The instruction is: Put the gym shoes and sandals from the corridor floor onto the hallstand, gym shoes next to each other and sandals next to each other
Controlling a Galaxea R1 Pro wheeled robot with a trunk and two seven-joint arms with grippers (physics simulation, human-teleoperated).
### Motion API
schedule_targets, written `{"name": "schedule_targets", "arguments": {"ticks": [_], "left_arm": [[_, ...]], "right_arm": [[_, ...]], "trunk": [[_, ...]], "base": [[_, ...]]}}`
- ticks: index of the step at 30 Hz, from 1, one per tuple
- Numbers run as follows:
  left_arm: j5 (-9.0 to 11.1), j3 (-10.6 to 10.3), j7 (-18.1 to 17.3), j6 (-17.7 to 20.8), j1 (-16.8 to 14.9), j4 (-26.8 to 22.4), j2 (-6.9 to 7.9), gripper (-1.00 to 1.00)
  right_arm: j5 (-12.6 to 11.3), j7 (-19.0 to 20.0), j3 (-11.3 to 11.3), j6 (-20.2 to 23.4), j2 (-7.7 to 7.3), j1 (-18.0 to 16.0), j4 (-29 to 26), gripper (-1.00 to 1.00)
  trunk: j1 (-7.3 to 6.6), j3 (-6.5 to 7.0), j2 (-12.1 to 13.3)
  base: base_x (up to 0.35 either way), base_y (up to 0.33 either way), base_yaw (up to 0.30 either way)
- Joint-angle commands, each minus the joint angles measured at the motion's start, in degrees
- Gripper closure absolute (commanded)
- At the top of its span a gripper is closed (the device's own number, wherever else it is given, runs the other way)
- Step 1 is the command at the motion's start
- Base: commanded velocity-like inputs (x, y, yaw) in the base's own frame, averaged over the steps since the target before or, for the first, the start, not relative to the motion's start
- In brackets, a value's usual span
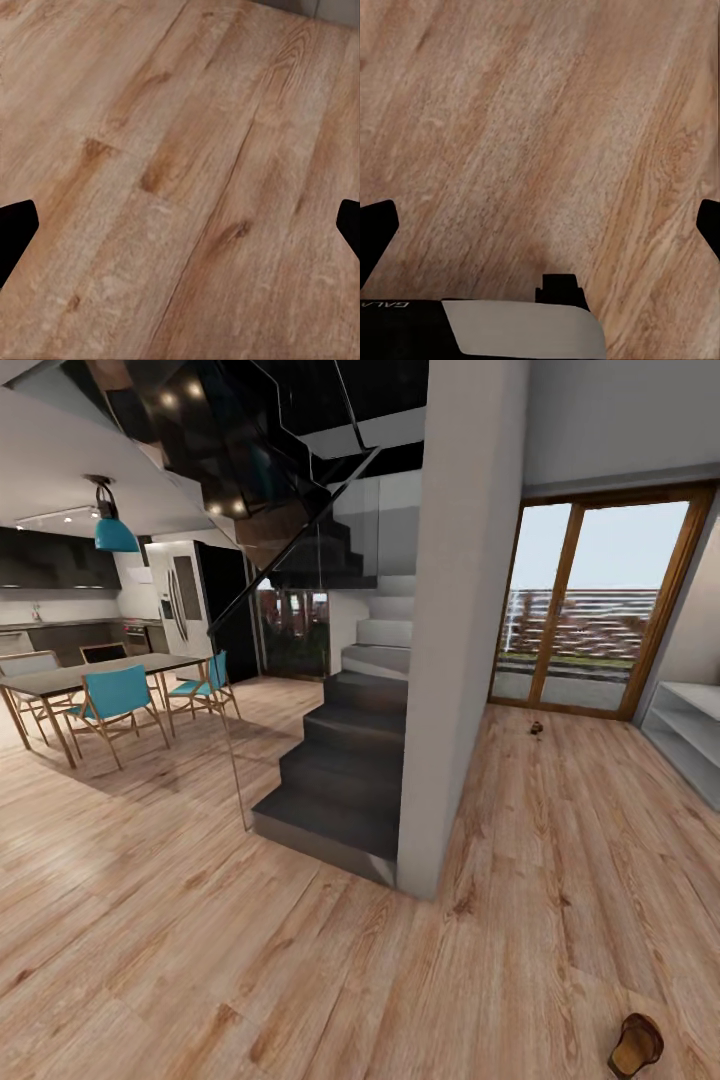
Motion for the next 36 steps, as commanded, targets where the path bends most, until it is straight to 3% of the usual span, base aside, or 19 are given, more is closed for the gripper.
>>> {"name": "schedule_targets", "arguments": {"ticks": [1,9,19,36], "left_arm": [[0.0,0.0,0.0,-0.5,0.0,0.0,0.06,-1.00],[0.0,0.0,0.0,-2.9,0.0,0.1,0.08,-1.00],[0.0,0.0,0.2,-3.1,0.0,0.2,-0.01,-1.00],[0.0,-0.2,0.2,-3.1,0.0,2.5,-0.16,-1.00]], "right_arm": [[0.0,0.1,-0.1,-0.1,-0.01,0.0,-1.4,-1.00],[-0.6,0.1,-0.3,0.0,-0.29,0.0,-3.6,-1.00],[-0.7,0.0,-0.4,0.0,-0.32,0.0,-3.2,-1.00],[-0.8,0.0,-0.5,0.0,-0.37,0.0,-3.1,-1.00]], "trunk": [[0.00,-0.06,0.0],[0.00,-0.06,0.0],[0.00,-0.06,0.0],[0.00,-0.06,0.0]], "base": [[0.000,0.000,0.000],[0.014,0.000,0.000],[0.289,0.000,-0.014],[0.329,-0.048,-0.236]]}}
